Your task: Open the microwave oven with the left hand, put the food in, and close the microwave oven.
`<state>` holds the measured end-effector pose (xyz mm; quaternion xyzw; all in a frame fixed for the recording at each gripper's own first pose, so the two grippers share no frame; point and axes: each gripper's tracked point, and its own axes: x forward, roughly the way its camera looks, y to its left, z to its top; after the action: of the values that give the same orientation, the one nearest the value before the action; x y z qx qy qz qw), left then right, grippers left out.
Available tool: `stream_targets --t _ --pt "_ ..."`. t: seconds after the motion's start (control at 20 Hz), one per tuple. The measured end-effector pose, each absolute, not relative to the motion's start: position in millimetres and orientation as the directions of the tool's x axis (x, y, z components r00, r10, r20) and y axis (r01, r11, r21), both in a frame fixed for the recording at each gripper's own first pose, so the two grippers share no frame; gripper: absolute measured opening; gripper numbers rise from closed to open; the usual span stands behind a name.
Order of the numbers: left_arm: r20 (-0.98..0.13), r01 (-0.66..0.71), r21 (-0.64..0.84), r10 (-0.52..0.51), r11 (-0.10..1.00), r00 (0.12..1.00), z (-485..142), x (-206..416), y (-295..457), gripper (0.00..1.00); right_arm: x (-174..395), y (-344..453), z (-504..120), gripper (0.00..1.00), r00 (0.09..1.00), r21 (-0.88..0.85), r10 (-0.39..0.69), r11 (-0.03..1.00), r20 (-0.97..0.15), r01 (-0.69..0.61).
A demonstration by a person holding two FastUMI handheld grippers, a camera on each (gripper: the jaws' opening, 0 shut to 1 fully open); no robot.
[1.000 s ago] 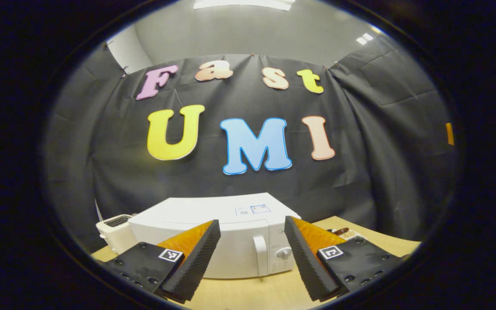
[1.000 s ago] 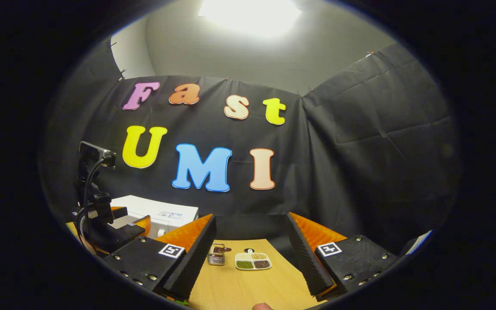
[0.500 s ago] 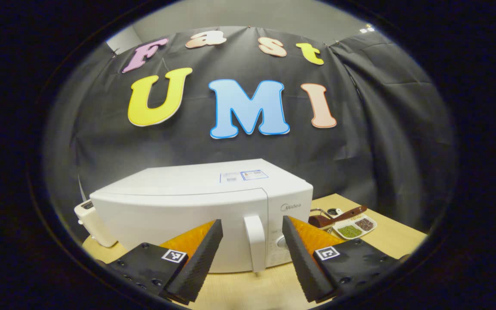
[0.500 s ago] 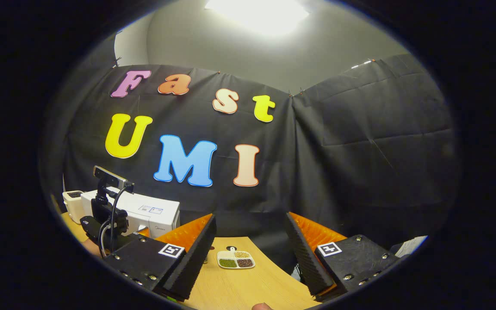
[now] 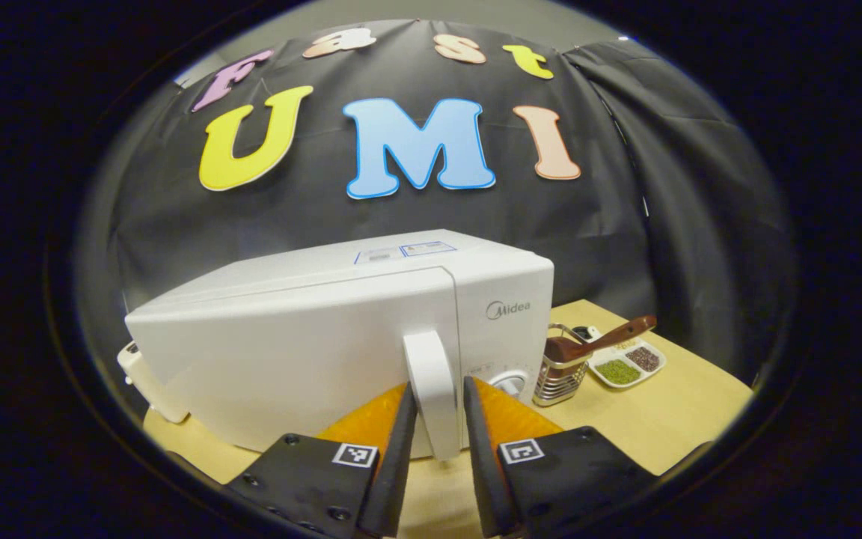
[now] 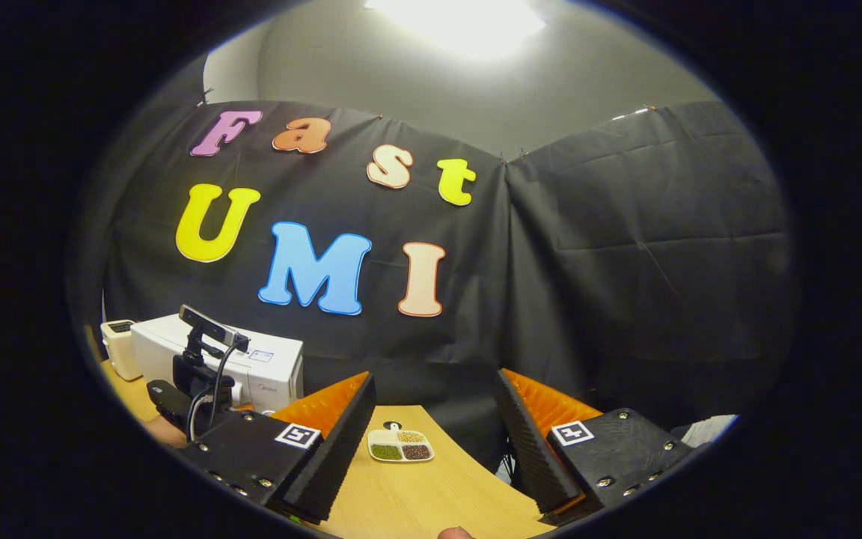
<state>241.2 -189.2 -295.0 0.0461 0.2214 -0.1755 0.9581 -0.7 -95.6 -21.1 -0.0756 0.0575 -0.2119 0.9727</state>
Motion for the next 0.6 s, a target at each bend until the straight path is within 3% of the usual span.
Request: stream_targets --t 0.25,0.3,0.35,0.45,0.6 --pt "-0.464 0.332 0.006 -0.291 0.943 0.836 -296.2 242.8 -188.2 0.35 -11.4 -107.8 -17.4 0.96 0.894 -0.184 -0.442 0.887 -0.075 0.423" --pt "-0.475 0.326 0.01 -0.282 0.945 0.833 -295.5 240.6 -188.5 0.28 -13.5 -110.9 -16.5 0.96 0.891 -0.19 -0.448 0.883 -0.072 0.429" --pt "-0.484 0.32 0.012 -0.275 0.947 0.831 -295.1 240.1 -188.8 0.3 -15.6 -113.4 -16.1 0.96 0.89 -0.192 -0.451 0.881 -0.071 0.432" --pt "-0.494 0.32 0.01 -0.273 0.947 0.826 -292.4 239.2 -187.2 0.17 -20.0 -116.1 -15.7 0.96 0.889 -0.189 -0.452 0.882 -0.073 0.432" --pt "-0.53 0.29 -0.027 -0.26 0.957 0.807 -296.4 225.6 -185.3 0.11 -21.7 -119.0 -15.8 0.96 0.894 -0.197 -0.442 0.885 -0.072 0.422"
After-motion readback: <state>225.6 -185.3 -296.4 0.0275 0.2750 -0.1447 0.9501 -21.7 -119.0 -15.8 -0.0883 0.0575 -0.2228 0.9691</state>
